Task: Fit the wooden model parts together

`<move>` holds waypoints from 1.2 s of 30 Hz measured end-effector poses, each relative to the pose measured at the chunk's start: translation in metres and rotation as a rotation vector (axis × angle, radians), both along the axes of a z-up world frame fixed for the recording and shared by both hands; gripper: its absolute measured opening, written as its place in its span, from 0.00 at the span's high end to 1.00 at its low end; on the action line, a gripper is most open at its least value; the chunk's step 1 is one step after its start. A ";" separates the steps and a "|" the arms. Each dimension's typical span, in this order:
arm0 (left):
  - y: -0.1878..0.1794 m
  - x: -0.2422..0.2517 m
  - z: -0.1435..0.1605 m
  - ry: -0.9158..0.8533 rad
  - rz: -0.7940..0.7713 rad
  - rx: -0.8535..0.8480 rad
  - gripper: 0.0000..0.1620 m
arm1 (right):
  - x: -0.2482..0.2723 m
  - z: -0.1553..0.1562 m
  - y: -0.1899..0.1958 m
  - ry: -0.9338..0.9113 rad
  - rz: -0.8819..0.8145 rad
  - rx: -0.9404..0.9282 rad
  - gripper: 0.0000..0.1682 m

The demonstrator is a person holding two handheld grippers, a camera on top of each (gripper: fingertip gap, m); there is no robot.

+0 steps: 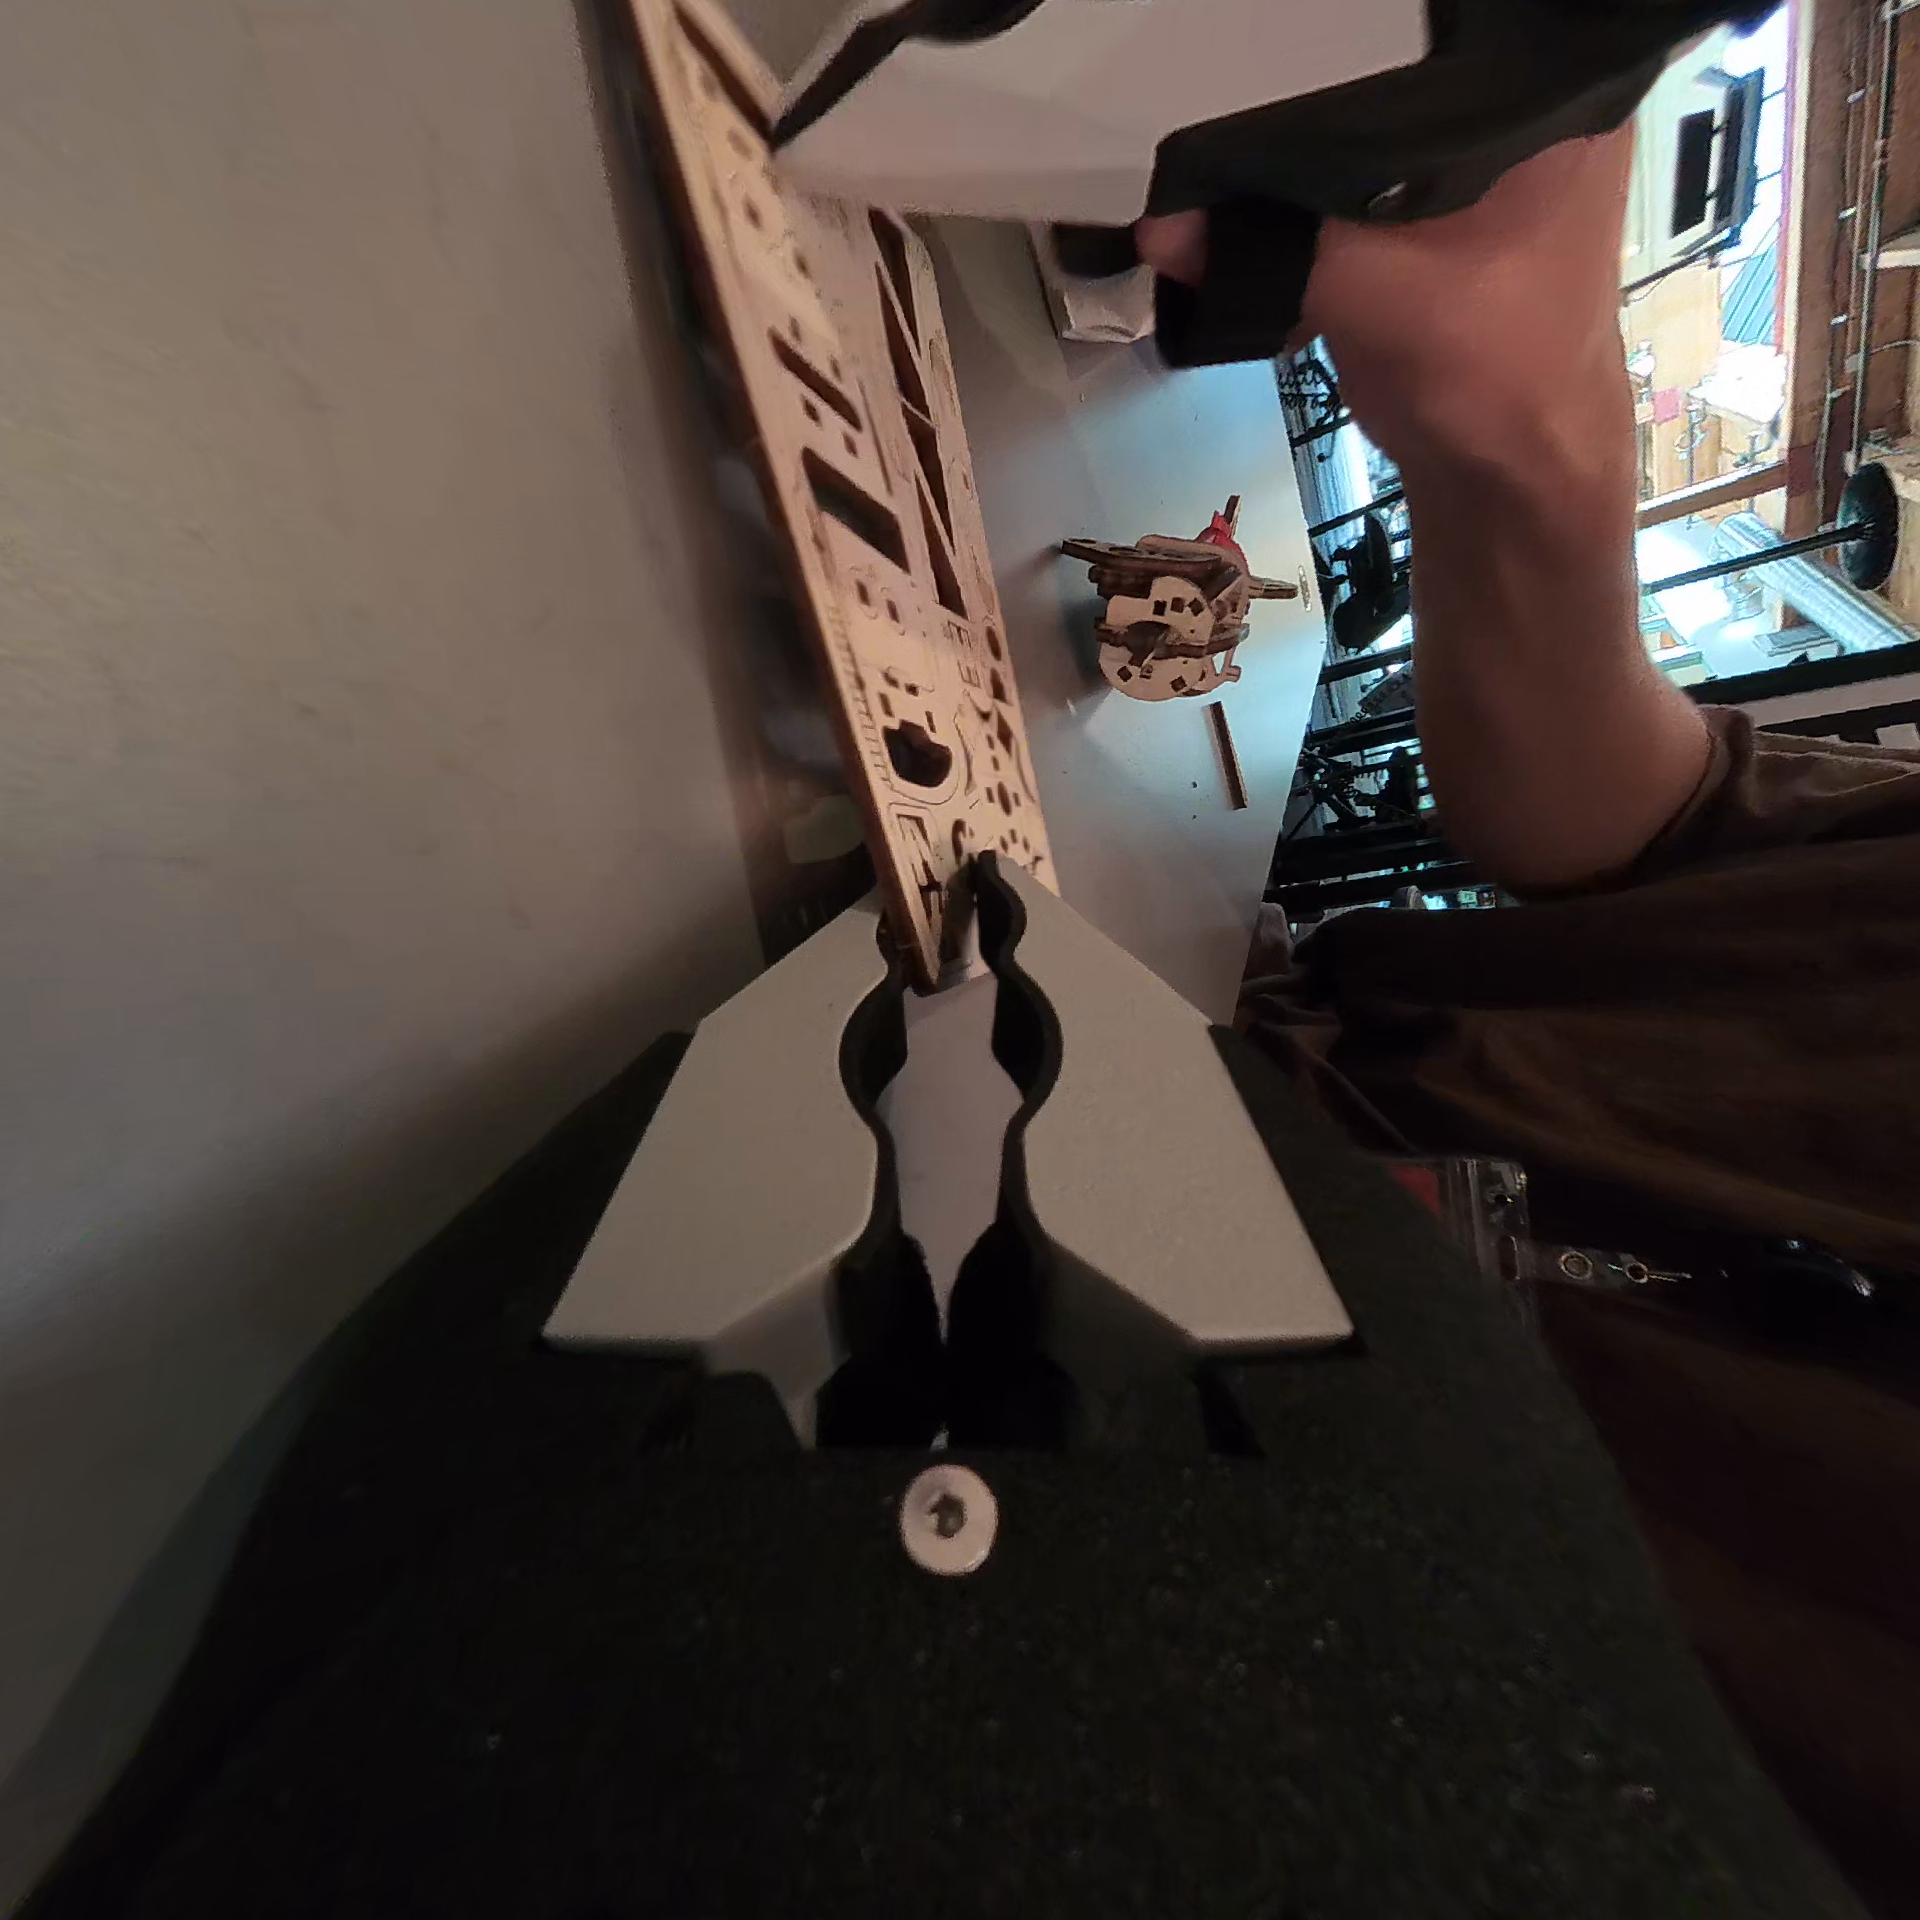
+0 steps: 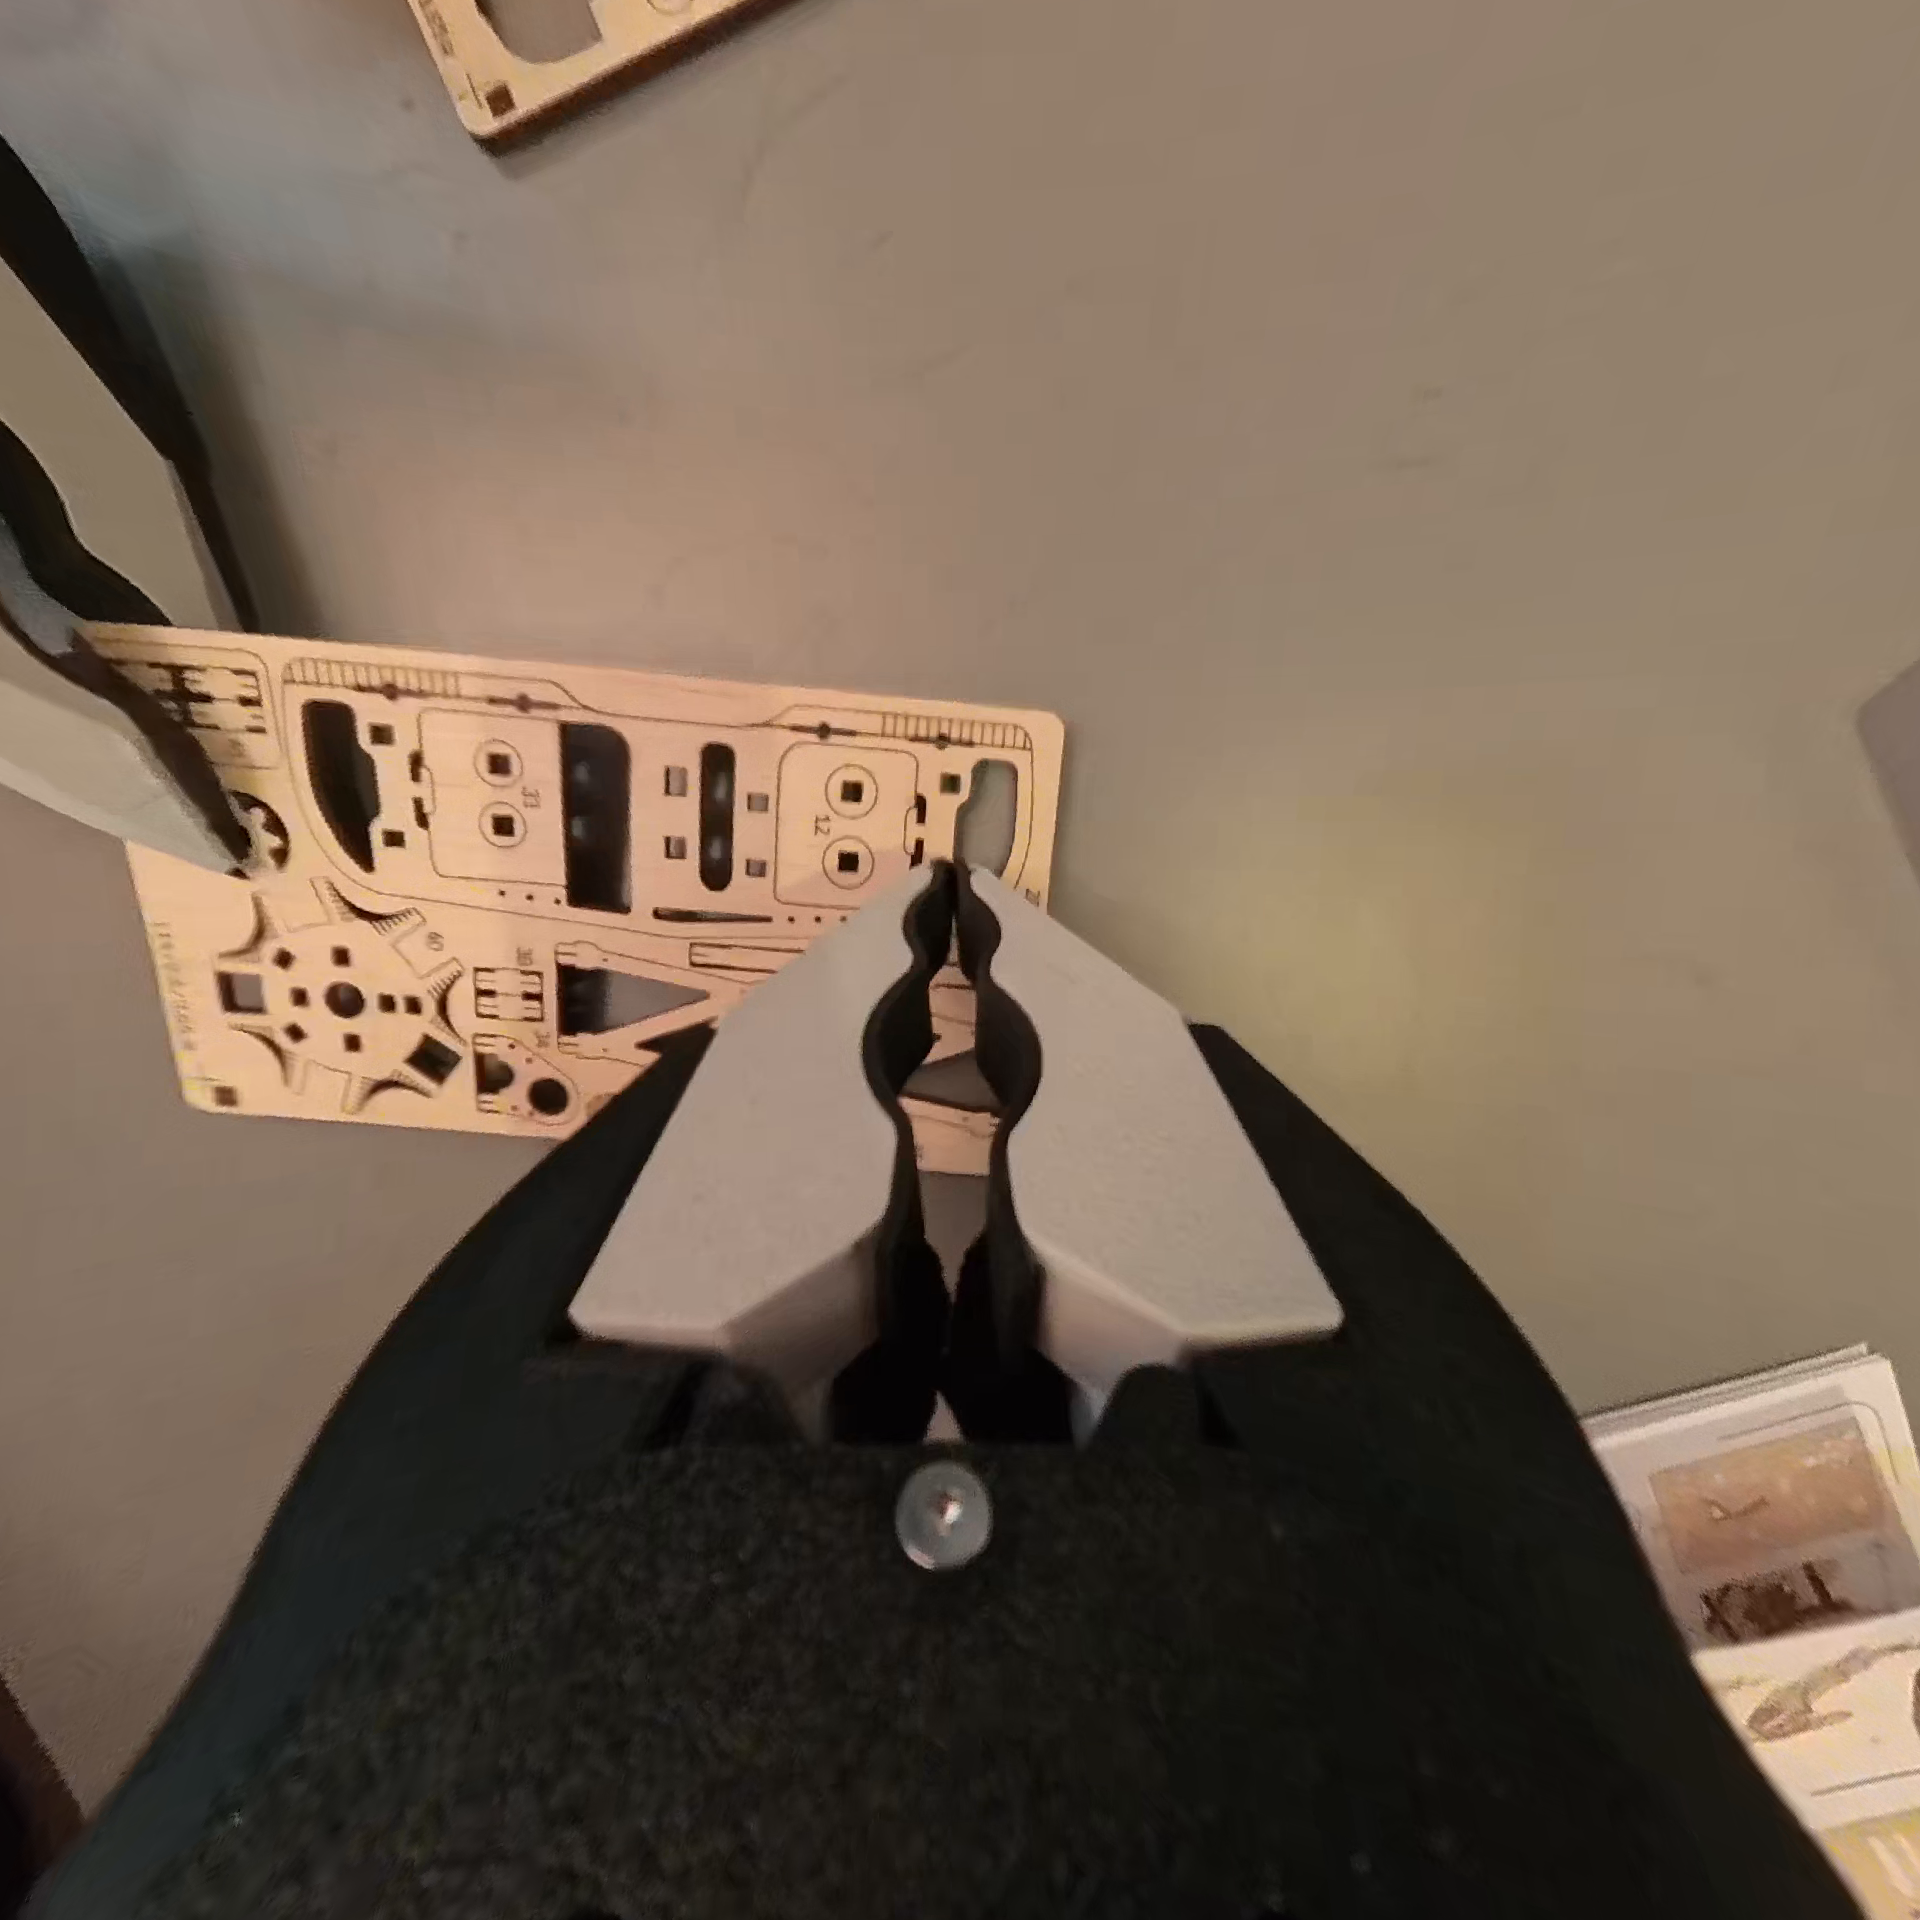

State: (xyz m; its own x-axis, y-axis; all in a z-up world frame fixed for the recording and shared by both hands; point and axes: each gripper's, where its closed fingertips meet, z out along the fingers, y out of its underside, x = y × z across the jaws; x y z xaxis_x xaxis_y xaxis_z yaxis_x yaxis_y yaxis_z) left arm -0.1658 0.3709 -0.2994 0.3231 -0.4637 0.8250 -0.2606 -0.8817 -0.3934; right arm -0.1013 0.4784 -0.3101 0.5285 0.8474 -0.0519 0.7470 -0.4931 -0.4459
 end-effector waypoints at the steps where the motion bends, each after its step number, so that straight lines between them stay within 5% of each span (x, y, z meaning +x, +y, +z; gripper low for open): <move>1: 0.000 0.000 0.000 -0.004 0.001 -0.013 0.95 | 0.000 0.000 0.001 -0.004 0.003 0.001 1.00; 13: -0.005 0.014 0.017 -0.064 0.007 0.066 0.96 | 0.002 0.000 0.000 -0.007 -0.017 0.018 1.00; 19: 0.002 -0.016 0.021 0.012 -0.037 0.198 0.98 | -0.009 0.063 0.006 0.559 -0.018 -0.248 0.86; 21: 0.000 -0.025 0.026 0.030 -0.084 0.225 0.99 | -0.007 0.057 -0.004 0.609 0.039 -0.358 0.82; 24: -0.005 -0.031 0.023 0.050 -0.154 0.223 0.99 | -0.011 0.054 -0.020 0.729 0.086 -0.512 0.95; 27: 0.000 -0.034 0.023 0.002 -0.136 0.197 1.00 | -0.012 0.063 -0.026 0.864 0.065 -0.615 0.91; 33: 0.002 -0.029 0.021 -0.089 -0.145 0.166 1.00 | -0.016 0.060 -0.039 0.807 0.122 -0.579 0.96; 36: 0.004 -0.029 0.023 -0.107 -0.139 0.163 1.00 | -0.018 0.078 -0.039 0.922 0.120 -0.623 0.98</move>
